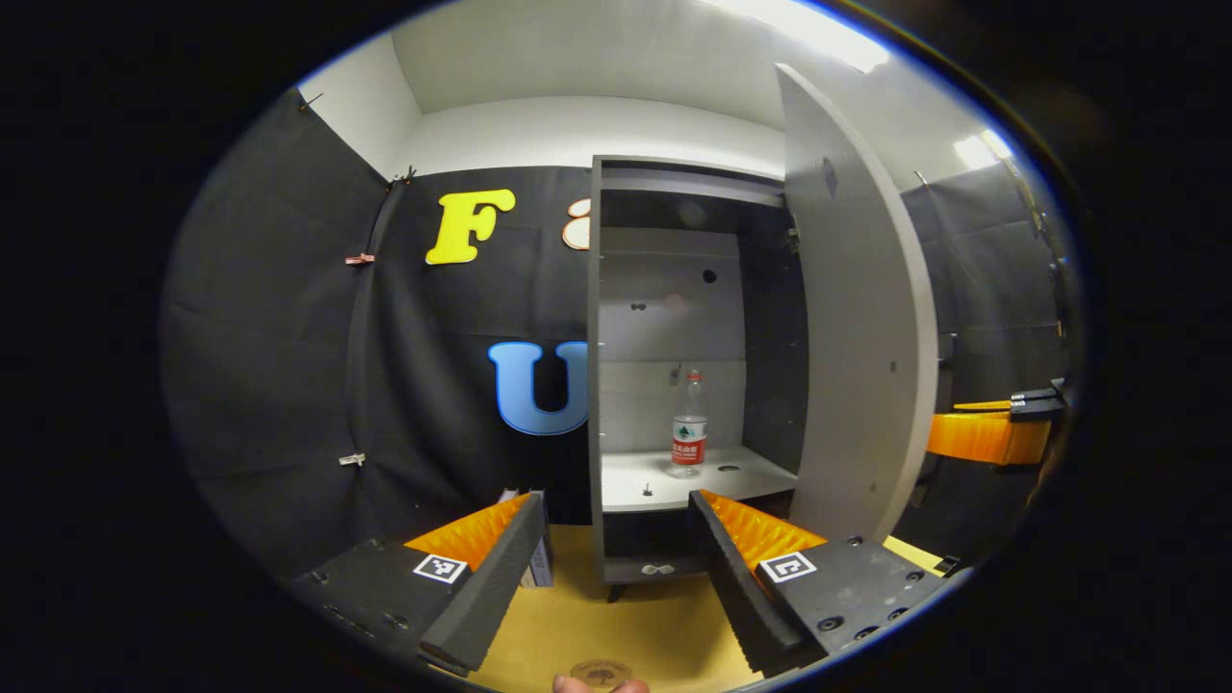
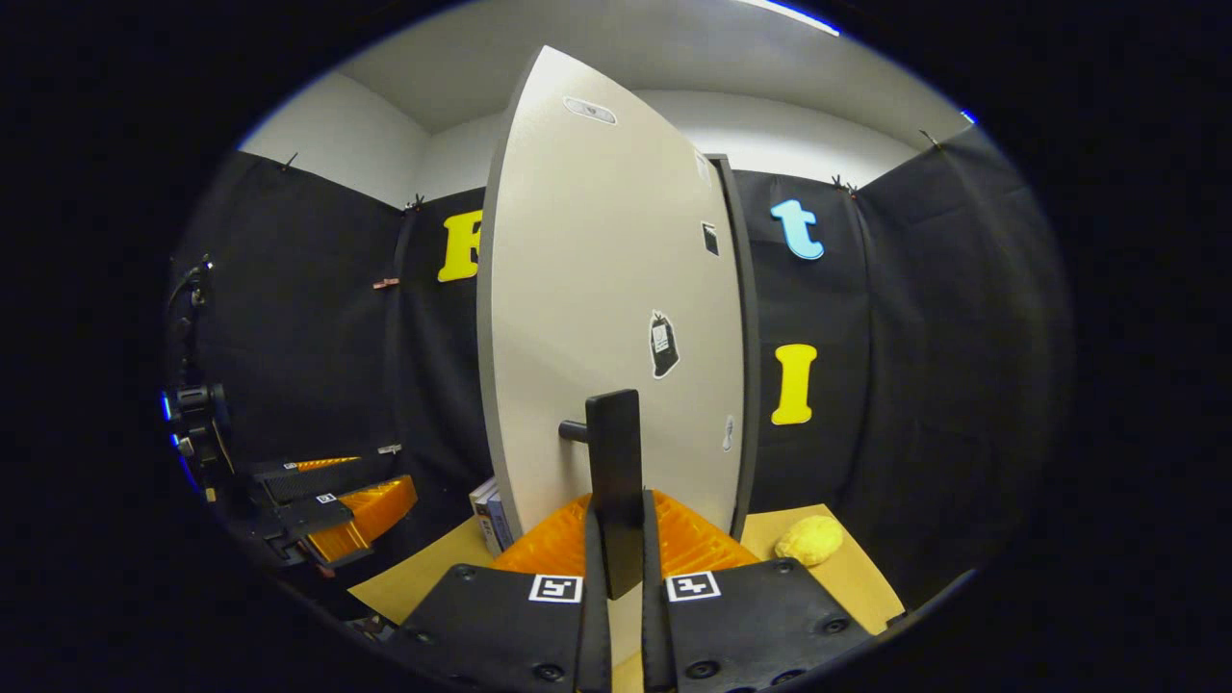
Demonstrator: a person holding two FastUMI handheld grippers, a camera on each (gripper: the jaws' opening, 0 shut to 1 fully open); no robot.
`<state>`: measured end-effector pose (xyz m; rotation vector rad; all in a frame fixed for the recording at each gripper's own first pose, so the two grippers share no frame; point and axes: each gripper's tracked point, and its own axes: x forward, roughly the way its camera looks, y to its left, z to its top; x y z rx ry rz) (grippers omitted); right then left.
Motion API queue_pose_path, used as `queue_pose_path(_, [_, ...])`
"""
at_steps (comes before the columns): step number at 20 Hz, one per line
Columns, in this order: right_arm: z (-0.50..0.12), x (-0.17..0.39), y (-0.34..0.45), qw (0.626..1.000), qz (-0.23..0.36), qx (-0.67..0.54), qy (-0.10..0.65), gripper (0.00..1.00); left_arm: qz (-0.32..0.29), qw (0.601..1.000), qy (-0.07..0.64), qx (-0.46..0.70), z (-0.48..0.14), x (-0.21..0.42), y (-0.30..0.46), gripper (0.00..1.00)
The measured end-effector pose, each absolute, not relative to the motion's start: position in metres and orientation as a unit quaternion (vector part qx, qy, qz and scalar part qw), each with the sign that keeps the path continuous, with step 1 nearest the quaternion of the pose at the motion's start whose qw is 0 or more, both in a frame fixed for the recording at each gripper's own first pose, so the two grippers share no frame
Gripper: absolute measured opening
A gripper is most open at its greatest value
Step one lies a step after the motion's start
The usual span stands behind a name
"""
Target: Open the cabinet door with the right hand, grasp the bottle in the cabinet with the left hand and place it on the coaster, then close the cabinet door with the right hand.
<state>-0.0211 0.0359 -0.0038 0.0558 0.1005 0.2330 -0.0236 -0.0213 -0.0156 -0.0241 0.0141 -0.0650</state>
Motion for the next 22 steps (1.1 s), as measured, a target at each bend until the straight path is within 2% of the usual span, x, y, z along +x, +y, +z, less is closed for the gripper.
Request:
queue_pose_path(8, [0.002,-0.018,-0.030,0.998,0.050,0.017,0.044,0.16,-0.079,0.997,0.000,-0.015,-0.006,0.005,-0.081,0.95])
queue_pose_path(17, [0.003,-0.015,-0.060,0.998,0.034,0.026,0.052,0.11,-0.106,0.994,-0.010,-0.017,0.005,0.045,-0.140,0.94])
queue_pose_path(21, [0.005,-0.018,-0.068,0.999,0.009,0.027,0.046,0.11,-0.108,0.994,-0.009,-0.016,0.007,0.073,-0.157,0.92])
queue_pose_path(22, [0.008,-0.018,-0.071,0.999,0.001,0.023,0.043,0.10,-0.107,0.994,-0.012,-0.016,0.008,0.081,-0.159,0.95])
